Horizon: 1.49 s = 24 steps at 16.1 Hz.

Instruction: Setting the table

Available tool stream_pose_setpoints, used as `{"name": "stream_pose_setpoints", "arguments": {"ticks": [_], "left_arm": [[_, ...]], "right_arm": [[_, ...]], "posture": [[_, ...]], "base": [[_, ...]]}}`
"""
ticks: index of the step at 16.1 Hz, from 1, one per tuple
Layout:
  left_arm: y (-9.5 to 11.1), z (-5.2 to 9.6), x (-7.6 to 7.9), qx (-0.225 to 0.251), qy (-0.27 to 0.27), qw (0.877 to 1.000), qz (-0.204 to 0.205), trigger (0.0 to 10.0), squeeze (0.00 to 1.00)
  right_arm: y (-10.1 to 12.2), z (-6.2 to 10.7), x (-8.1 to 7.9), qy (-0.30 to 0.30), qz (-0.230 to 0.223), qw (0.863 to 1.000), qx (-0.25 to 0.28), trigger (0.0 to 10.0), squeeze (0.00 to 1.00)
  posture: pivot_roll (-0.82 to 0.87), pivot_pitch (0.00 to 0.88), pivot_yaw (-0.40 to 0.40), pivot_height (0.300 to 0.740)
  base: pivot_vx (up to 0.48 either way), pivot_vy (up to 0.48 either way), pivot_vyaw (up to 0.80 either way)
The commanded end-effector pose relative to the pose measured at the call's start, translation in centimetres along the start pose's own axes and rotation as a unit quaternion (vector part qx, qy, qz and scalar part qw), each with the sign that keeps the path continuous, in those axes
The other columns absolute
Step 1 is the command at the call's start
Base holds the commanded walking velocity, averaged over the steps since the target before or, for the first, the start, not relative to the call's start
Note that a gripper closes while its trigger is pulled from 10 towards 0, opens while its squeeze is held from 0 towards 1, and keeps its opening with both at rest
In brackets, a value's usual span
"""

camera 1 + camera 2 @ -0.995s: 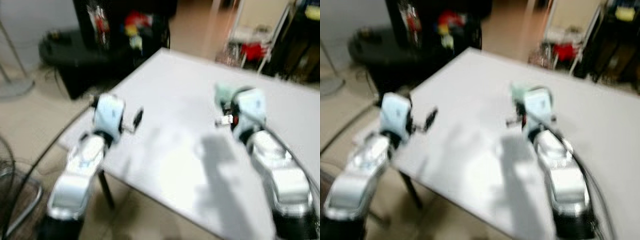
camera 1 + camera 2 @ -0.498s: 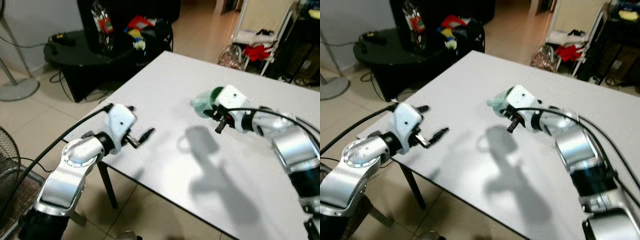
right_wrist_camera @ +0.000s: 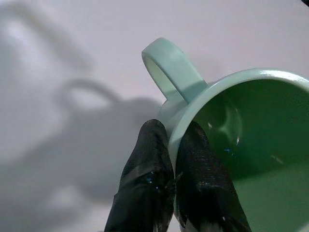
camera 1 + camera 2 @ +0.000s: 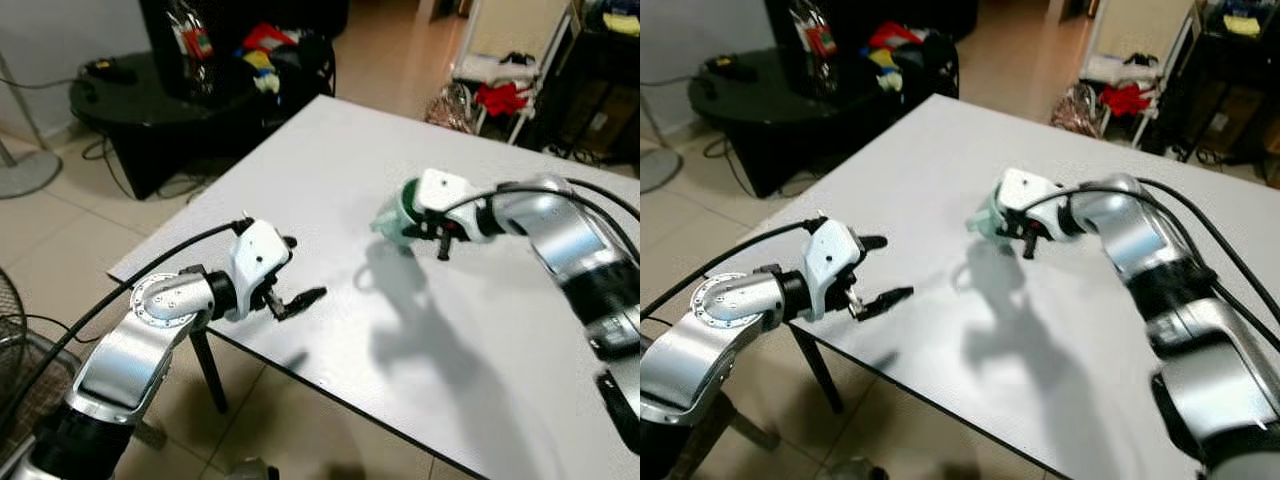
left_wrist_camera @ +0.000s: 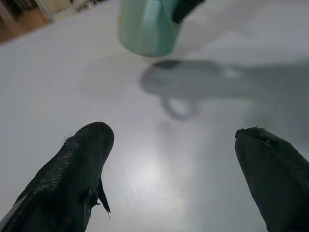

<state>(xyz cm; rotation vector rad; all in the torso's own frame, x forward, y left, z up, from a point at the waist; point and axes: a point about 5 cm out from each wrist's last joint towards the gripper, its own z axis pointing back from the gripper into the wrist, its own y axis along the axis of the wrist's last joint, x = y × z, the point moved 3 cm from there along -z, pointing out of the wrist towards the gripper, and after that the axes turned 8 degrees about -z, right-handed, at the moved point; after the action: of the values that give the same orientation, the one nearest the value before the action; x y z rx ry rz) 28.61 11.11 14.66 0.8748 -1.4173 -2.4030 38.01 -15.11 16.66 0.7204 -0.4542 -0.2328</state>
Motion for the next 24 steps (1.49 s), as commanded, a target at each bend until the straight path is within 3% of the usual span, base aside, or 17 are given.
{"name": "stream_pose_setpoints", "arguments": {"ticks": [1,3,9,14,18,24], "left_arm": [[0.0,0.2,0.3,-0.006,-0.014,1.0,-0.003,10.0,0.0],[0.2,0.4,0.6,-0.009,-0.027,1.0,0.001,10.0,0.0],[0.1,0.6,0.8,-0.017,-0.032,0.999,0.006,10.0,0.0],[0.0,0.6,1.0,-0.019,-0.035,0.999,0.008,10.0,0.0],[0.0,1.2,1.2,-0.026,-0.038,0.999,0.009,10.0,0.0],[0.0,1.9,1.5,-0.034,-0.038,0.999,0.012,10.0,0.0]], "right_arm": [[0.3,-0.1,0.3,0.0,0.016,1.0,-0.005,10.0,0.0],[-0.2,-0.9,-0.4,0.036,0.03,0.998,-0.031,10.0,0.0],[-0.6,-1.1,-0.2,0.062,0.054,0.995,-0.053,10.0,0.0],[-0.9,-1.4,1.0,0.015,0.049,0.997,-0.062,10.0,0.0],[0.2,-1.9,1.8,-0.021,0.044,0.997,-0.053,10.0,0.0],[1.0,-2.5,1.6,-0.01,0.042,0.998,-0.044,10.0,0.0]], "posture": [[0.08,0.0,-0.031,0.74],[0.08,0.0,-0.033,0.74],[0.08,0.0,-0.036,0.74],[0.09,0.0,-0.036,0.74],[0.11,0.0,-0.037,0.74],[0.13,0.0,-0.05,0.74]], "base": [[0.0,0.0,0.0],[0.0,0.0,0.0],[0.0,0.0,0.0],[0.0,0.0,0.0],[0.0,0.0,0.0],[0.0,0.0,0.0]]}}
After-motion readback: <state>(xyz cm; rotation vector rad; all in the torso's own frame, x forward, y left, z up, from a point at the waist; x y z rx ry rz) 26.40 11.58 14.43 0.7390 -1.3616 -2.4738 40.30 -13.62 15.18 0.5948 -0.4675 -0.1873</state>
